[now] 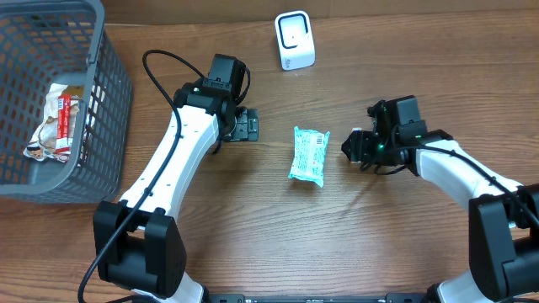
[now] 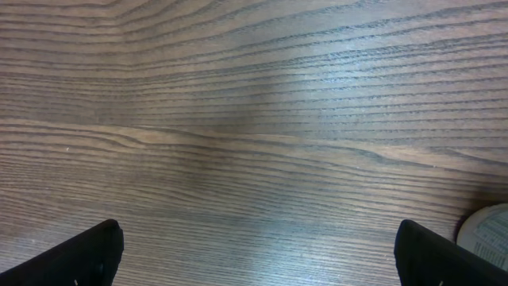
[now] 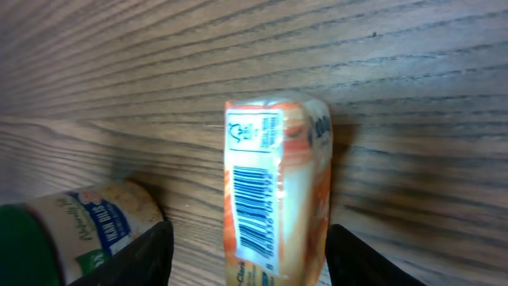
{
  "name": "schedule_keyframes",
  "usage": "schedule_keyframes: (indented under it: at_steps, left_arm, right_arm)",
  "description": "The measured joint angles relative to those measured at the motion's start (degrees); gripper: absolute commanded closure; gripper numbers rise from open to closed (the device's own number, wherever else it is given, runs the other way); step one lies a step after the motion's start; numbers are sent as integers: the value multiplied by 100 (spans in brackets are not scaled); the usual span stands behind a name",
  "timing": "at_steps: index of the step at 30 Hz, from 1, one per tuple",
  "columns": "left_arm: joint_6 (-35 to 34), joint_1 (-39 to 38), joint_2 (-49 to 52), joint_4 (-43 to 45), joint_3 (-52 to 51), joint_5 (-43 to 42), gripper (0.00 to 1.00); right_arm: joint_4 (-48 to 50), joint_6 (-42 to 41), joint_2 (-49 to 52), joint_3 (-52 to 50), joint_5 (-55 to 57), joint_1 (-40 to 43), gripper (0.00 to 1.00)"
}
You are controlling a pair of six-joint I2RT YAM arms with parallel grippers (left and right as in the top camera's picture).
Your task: Scan the item barcode
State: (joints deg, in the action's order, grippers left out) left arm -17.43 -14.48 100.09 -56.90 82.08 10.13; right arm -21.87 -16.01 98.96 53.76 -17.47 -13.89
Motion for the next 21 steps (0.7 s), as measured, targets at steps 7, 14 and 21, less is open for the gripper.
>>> schedule_keyframes:
  at_steps: [7, 14, 21]
  left_arm:
    - [0, 0, 0, 0, 0, 0, 0]
    - [0, 0, 0, 20, 0, 0, 0]
    - [0, 0, 0, 35, 0, 0, 0]
  right_arm:
    - [42, 122, 0, 0, 728, -269, 77]
    - [136, 81, 0, 2, 938, -398, 37]
    - [146, 105, 0, 2, 1108, -400, 33]
